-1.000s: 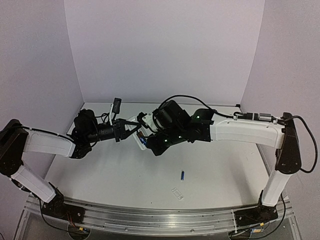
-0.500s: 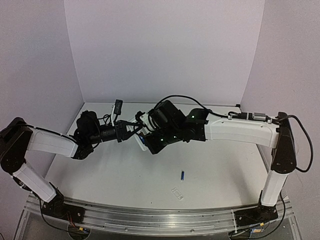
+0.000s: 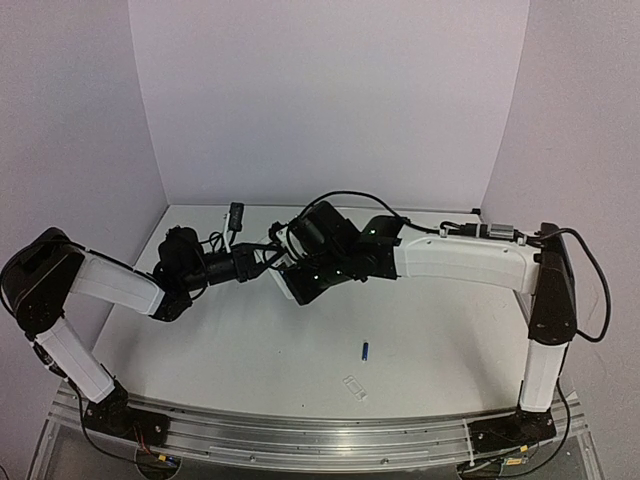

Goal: Load the batteries into the remote control

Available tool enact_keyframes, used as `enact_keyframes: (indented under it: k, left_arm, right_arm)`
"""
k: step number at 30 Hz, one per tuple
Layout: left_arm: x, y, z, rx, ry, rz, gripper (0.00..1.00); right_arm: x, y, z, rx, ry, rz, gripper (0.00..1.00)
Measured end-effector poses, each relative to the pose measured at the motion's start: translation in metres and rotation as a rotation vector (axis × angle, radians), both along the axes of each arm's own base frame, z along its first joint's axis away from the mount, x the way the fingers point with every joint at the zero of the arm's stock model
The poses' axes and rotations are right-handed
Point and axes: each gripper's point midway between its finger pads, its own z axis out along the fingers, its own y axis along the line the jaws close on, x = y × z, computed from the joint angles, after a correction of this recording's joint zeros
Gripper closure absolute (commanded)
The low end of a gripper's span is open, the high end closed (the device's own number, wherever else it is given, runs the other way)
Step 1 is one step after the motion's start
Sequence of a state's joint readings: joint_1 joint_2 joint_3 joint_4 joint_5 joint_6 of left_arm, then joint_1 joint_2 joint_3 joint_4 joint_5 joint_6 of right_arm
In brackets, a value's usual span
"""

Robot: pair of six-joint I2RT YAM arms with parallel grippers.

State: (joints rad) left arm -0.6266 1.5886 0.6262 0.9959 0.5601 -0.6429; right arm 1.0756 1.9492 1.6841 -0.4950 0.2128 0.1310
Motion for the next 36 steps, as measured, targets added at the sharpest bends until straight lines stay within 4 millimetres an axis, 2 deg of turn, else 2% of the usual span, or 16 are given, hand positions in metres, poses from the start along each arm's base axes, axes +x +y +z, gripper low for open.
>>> enact_keyframes:
  k: [8, 26, 36]
  left_arm:
    - [0.01, 0.004, -0.007, -0.029, 0.059, 0.039, 1.0]
    - [0.011, 0.009, -0.022, -0.004, 0.124, 0.068, 1.0]
    - [0.011, 0.013, -0.029, 0.002, 0.146, 0.084, 1.0]
  right_arm:
    - [0.011, 0.004, -0.005, -0.02, -0.025, -0.017, 1.0]
    - [0.017, 0.012, -0.018, -0.06, -0.045, 0.025, 1.0]
    - [0.011, 0.019, -0.024, -0.015, 0.048, 0.075, 1.0]
